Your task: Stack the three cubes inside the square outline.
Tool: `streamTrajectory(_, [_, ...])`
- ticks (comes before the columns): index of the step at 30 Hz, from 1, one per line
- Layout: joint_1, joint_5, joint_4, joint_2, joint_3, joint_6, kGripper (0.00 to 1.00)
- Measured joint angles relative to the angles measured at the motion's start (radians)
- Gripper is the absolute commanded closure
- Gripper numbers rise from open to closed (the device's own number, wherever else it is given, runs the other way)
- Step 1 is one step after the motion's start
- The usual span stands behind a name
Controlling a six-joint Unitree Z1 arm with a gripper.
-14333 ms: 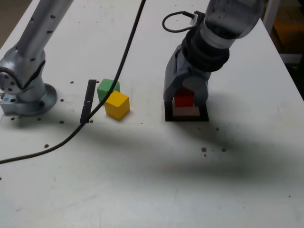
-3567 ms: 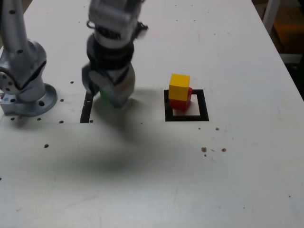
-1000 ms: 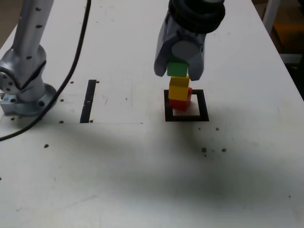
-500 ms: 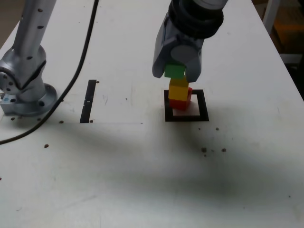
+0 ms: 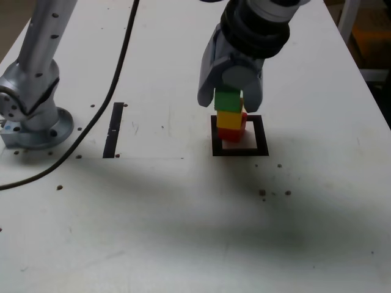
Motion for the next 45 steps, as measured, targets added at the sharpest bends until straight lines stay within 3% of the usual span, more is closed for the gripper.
streamTrajectory(5, [0.000,0.001,-0.012,-0.009,0.012,0.000,0.08])
streamTrajectory(14, [0.000,0.028,-0.030,-0.070,0.042,-0.001,0.02])
streamTrajectory(22, [0.016,-0.019,-0.005,-0.280,0.063,-0.010,0.00])
streamTrajectory(25, [0.043,-0.020,-0.005,-0.405,0.203,0.019,0.00])
streamTrajectory(28, [0.059,-0.012,-0.115,-0.553,0.395,0.028,0.00])
streamTrajectory(33, [0.053,-0.052,-0.314,-0.703,0.597,0.024,0.00])
streamTrajectory(38, [0.012,-0.087,-0.530,-0.664,0.820,0.012,0.01])
streamTrajectory(45, [-0.004,-0.033,-0.551,-0.658,1.069,-0.001,0.01])
